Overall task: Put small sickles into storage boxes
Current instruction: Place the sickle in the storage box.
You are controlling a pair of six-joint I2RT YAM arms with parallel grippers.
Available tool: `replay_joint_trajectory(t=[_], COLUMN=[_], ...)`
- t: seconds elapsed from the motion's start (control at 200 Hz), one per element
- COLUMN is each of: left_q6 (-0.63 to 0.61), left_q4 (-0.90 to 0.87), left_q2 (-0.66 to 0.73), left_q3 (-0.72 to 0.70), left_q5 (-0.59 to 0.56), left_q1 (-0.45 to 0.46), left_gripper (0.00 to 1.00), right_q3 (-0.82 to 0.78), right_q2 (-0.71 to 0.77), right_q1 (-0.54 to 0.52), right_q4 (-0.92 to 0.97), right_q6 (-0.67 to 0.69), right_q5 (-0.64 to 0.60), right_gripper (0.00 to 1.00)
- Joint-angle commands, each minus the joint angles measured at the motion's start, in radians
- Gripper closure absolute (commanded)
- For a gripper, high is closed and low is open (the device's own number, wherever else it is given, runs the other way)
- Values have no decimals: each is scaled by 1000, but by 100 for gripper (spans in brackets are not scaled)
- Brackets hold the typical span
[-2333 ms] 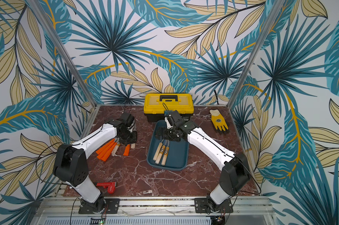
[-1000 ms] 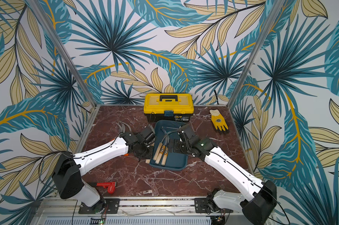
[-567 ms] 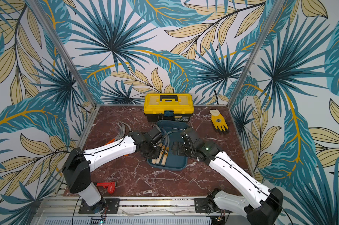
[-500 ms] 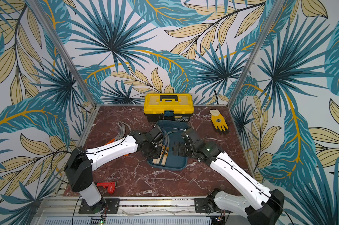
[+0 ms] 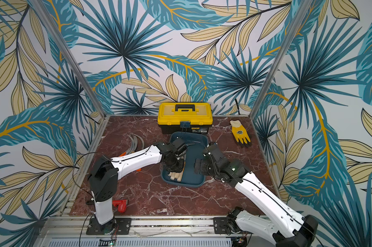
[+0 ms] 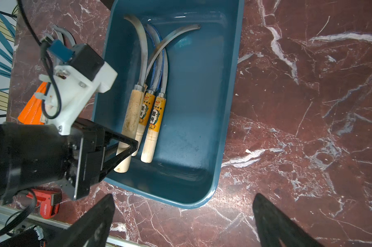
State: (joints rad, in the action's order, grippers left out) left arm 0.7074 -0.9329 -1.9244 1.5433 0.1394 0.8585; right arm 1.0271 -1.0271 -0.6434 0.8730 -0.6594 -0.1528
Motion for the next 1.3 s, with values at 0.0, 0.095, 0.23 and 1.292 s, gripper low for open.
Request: replay_joint_trajectory(t=[0.0,0.095,0.23,1.292], left_q6=[3,6,11,-13], left_q4=[13,22,39,42], left_q2=[-26,-54,-88,-185], left_q3=[38,51,68,154], left_q5=[26,41,61,79], left_q1=[4,6,4,5], left_gripper=[100,100,100,70], right_q3=[-16,-15,-10,3], right_q2=[2,-3,-6,-56], right_q1=[-5,-4,-5,29], right_q4=[25,24,27,-5], right_q6=[-7,-2,8,68], right_q5=[-26,-31,-40,-36], right_gripper=[0,0,0,0])
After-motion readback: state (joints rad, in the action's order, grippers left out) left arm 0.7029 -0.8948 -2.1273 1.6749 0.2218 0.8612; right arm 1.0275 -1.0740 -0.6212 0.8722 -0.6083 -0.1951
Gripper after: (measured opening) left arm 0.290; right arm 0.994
